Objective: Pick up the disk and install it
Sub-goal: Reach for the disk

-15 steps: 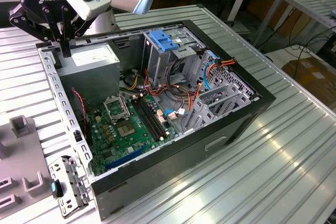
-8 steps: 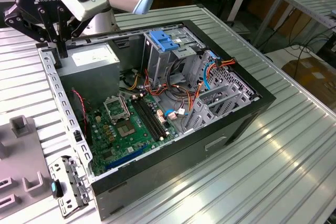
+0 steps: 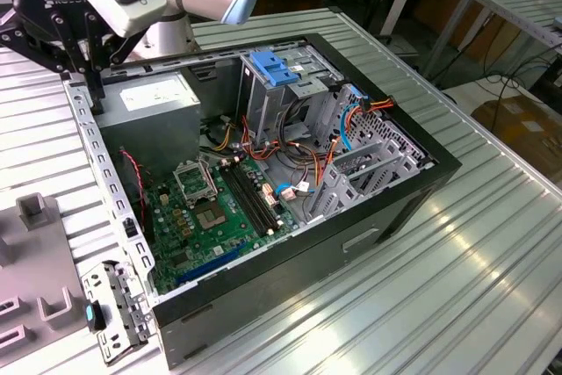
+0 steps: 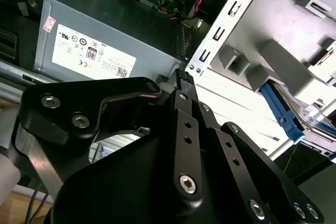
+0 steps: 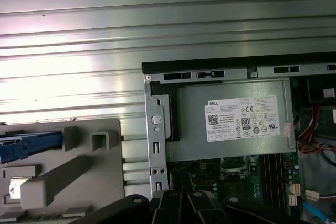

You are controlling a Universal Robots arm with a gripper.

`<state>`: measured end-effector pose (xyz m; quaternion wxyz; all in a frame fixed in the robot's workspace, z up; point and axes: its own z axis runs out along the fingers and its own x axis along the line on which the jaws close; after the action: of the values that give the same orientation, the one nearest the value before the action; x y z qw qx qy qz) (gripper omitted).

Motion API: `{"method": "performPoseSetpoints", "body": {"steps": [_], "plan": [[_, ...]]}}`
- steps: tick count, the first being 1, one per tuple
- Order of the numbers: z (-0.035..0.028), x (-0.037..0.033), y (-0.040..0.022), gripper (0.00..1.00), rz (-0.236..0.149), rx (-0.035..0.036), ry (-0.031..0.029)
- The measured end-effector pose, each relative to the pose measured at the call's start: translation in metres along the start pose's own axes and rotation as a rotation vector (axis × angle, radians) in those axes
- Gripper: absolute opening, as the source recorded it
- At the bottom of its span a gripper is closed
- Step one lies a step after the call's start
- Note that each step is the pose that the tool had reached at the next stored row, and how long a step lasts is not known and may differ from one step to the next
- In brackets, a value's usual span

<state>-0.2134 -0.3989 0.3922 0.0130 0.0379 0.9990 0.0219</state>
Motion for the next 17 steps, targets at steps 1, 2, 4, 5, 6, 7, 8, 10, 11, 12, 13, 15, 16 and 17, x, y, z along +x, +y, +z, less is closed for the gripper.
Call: {"method": "performPoseSetpoints", "body": {"steps": [1, 2, 4, 5, 6, 7, 8, 10, 11, 12, 13, 15, 16, 17], "plan": [[0.0000, 0.0009, -0.0001, 0.11, 0.000, 0.0000, 0.0000], [0.0000, 0.0015, -0.0001, 0.11, 0.000, 0.0000, 0.0000], [0.0000, 0.0029, -0.0002, 0.11, 0.000, 0.0000, 0.0000], [0.0000, 0.0042, -0.0003, 0.11, 0.000, 0.0000, 0.0000], [0.0000, 0.0049, -0.0004, 0.11, 0.000, 0.0000, 0.0000], [0.0000, 0.0056, -0.0004, 0.11, 0.000, 0.0000, 0.0000], [0.0000, 0.0066, -0.0005, 0.11, 0.000, 0.0000, 0.0000], [0.0000, 0.0092, -0.0007, 0.11, 0.000, 0.0000, 0.0000], [0.0000, 0.0104, -0.0008, 0.11, 0.000, 0.0000, 0.0000], [-0.0001, 0.0114, -0.0009, 0.11, 0.000, 0.0000, 0.0000], [-0.0001, 0.0125, -0.0010, 0.11, 0.000, 0.0000, 0.0000], [-0.0001, 0.0149, -0.0011, 0.11, 0.000, 0.0001, 0.0000], [-0.0001, 0.0158, -0.0012, 0.11, 0.000, 0.0000, 0.0000], [-0.0001, 0.0164, -0.0012, 0.11, 0.000, 0.0000, 0.0000]]}}
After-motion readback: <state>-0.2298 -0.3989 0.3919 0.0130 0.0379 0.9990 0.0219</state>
